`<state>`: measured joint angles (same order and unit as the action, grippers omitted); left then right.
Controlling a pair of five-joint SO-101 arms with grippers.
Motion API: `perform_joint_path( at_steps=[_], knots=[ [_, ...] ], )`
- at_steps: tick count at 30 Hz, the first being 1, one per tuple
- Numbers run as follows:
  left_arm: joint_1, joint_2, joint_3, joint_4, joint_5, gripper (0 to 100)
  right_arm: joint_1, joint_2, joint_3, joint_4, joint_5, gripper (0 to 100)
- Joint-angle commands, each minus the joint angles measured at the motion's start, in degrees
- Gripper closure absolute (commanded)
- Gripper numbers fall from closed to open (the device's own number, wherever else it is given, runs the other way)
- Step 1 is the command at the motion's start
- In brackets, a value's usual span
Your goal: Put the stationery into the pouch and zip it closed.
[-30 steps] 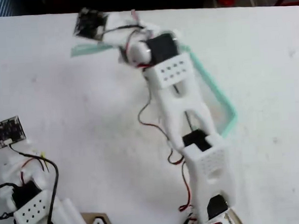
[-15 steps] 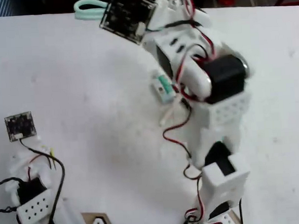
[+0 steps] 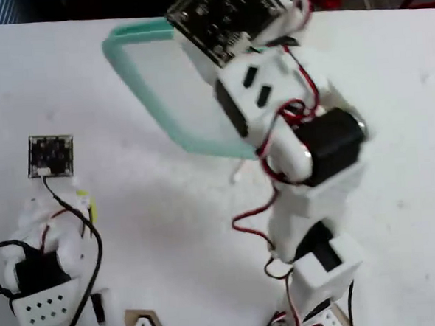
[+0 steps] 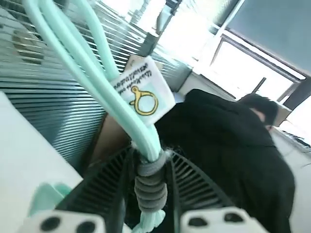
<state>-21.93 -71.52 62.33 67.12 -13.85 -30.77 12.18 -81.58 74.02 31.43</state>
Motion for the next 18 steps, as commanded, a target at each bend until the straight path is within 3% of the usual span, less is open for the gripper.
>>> perform_joint_path(
  at_steps=[1,8,12,15,18],
  knots=[
    [1.3,0.3,-3.2,0.1,0.0,87,-3.0,2.9,-1.7,-3.0,-1.0,98.2],
    [1.9,0.3,-3.3,-3.8,0.0,87,-4.9,9.7,-1.7,-3.4,-1.1,98.2],
    [7.5,0.4,-3.7,-5.6,1.7,87,-6.5,12.5,-1.7,-6.4,-6.2,98.2],
    [13.3,0.5,-5.2,-5.9,8.5,77,-6.3,15.6,-1.7,-10.6,-9.8,98.2],
    [16.0,0.5,-8.4,-5.5,12.6,70,-6.5,17.2,-1.8,-8.1,-9.9,98.2]
  ],
)
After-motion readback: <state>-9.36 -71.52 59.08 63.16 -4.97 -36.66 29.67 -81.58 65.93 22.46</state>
